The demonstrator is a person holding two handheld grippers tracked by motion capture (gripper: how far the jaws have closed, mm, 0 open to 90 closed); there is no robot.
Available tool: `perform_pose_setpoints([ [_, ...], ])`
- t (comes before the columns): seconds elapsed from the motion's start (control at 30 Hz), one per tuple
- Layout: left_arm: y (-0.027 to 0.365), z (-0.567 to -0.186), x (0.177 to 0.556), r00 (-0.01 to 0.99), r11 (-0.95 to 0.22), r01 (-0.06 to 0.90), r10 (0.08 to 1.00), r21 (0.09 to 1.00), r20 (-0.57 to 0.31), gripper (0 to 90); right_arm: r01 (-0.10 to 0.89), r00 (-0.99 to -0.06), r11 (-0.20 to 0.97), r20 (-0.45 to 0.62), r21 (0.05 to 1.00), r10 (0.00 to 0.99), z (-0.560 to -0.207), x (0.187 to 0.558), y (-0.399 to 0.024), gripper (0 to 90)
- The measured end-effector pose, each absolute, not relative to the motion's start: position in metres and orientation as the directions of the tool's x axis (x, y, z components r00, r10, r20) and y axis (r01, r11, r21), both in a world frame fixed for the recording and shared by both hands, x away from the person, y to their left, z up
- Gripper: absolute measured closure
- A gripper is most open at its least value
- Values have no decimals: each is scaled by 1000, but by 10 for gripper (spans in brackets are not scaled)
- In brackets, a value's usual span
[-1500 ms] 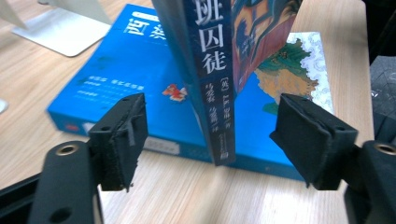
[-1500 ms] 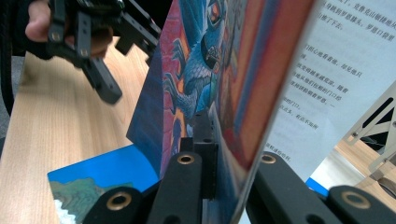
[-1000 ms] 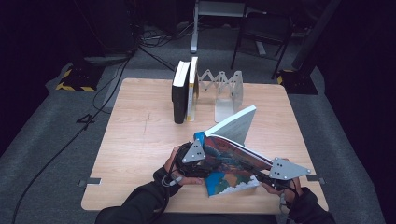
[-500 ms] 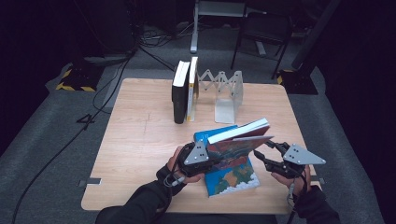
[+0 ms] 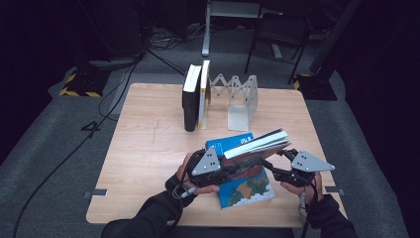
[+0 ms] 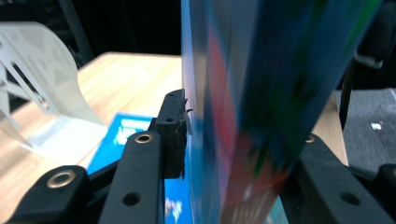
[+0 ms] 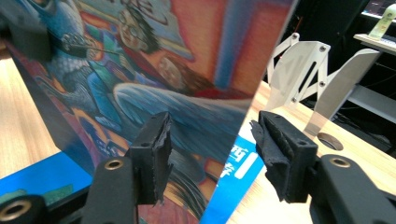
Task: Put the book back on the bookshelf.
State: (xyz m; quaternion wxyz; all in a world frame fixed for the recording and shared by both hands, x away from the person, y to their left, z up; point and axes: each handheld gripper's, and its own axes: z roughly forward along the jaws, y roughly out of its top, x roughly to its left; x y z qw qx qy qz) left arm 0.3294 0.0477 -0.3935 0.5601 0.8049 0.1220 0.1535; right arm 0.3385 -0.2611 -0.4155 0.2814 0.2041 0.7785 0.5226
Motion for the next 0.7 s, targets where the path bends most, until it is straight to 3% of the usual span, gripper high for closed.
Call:
perform_pose_setpoints([
  [0.1,44,-385,332,921,-324,12,372,946,116,620,20,-761,369,-225,929,608,-415,339,-259,465],
  [0.23,38,-376,335,917,-316,0,378,949,126,707,25,-759,369,-223,929,611,-414,340,-257,455],
  [0.4,38,-375,345,905,-320,25,411,947,114,735,49,-755,383,-217,923,619,-417,338,-265,438],
  [0.53,41,-373,361,883,-295,92,465,951,59,737,109,-740,401,-196,910,644,-423,340,-284,429],
  [0.7,33,-366,380,861,-279,104,506,955,54,739,175,-722,439,-188,881,666,-435,340,-305,421],
])
